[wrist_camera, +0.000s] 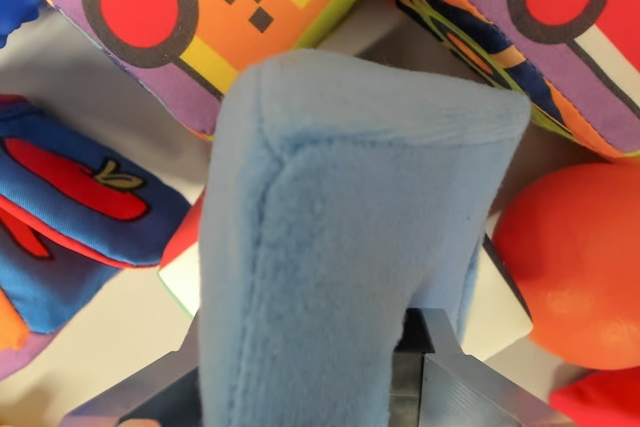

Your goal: Pick an object from the bin

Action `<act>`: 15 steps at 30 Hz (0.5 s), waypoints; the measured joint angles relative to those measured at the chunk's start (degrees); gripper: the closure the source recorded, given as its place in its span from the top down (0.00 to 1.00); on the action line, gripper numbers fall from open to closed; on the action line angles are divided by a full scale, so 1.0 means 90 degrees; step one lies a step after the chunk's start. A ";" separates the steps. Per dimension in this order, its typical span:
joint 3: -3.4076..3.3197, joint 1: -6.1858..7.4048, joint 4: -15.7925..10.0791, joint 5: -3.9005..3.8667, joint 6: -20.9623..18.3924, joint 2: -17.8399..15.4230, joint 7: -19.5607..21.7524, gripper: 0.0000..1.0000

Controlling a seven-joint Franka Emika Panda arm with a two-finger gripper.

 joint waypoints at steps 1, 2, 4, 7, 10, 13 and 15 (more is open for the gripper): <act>0.0000 0.0000 0.0000 0.0000 0.0000 -0.0001 0.0000 0.00; 0.0000 0.0000 0.0000 0.0000 -0.0003 -0.0004 0.0000 0.00; 0.0000 0.0000 0.0000 0.0000 -0.0013 -0.0018 0.0000 0.00; 0.0000 0.0000 0.0000 0.0000 -0.0039 -0.0054 0.0000 0.00; 0.0000 0.0000 0.0000 0.0000 -0.0103 -0.0123 0.0000 0.00; 0.0000 0.0000 0.0000 0.0000 -0.0195 -0.0216 0.0000 0.00; 0.0000 0.0000 0.0000 0.0000 -0.0268 -0.0289 0.0000 0.00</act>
